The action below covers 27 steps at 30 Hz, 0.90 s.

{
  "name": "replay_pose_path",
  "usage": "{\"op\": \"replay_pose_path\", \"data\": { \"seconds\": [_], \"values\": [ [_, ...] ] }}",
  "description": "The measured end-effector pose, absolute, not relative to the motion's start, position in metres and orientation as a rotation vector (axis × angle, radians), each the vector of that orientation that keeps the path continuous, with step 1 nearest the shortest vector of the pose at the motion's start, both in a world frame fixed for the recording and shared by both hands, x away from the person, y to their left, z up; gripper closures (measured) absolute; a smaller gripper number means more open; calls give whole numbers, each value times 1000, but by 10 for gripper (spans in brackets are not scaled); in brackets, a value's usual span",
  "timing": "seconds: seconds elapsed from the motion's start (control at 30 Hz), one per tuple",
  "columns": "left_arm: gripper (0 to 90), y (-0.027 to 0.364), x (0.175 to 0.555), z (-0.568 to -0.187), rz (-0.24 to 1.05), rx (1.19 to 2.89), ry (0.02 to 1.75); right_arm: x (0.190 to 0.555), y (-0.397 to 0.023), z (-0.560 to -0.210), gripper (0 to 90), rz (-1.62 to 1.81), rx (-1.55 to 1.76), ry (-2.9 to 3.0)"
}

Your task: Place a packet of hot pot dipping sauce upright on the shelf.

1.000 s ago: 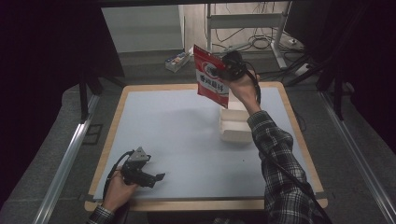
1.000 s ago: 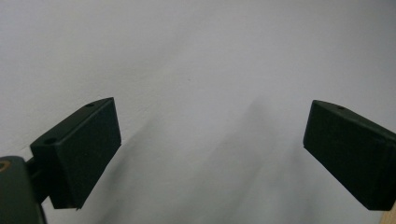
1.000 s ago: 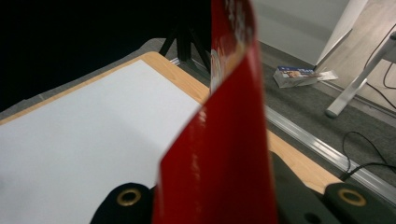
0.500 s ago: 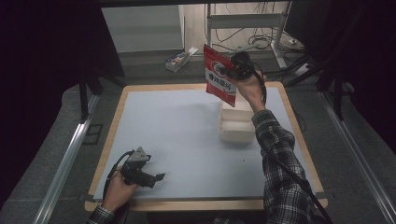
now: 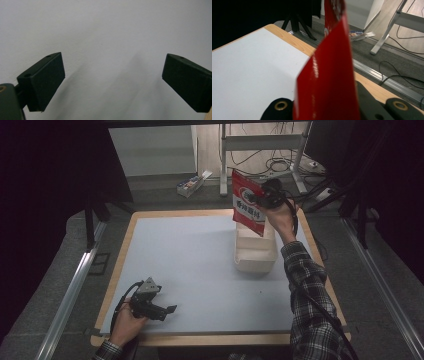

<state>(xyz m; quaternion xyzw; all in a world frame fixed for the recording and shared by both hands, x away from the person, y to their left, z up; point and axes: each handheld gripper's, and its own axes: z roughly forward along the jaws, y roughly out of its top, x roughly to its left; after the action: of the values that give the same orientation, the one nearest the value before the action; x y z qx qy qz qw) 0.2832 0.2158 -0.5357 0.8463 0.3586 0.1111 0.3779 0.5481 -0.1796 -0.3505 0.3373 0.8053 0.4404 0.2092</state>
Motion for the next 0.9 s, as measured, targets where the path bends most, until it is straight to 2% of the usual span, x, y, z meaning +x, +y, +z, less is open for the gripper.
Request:
{"op": "replay_pose_path", "data": {
  "seconds": [0.6,0.9],
  "values": [
    [46,215,283,-536,287,2171,917,545,-222,-358,890,1196,1023,2202],
    [51,214,283,-536,283,2171,909,548,-218,-373,889,1167,1040,2223]
  ]
}}
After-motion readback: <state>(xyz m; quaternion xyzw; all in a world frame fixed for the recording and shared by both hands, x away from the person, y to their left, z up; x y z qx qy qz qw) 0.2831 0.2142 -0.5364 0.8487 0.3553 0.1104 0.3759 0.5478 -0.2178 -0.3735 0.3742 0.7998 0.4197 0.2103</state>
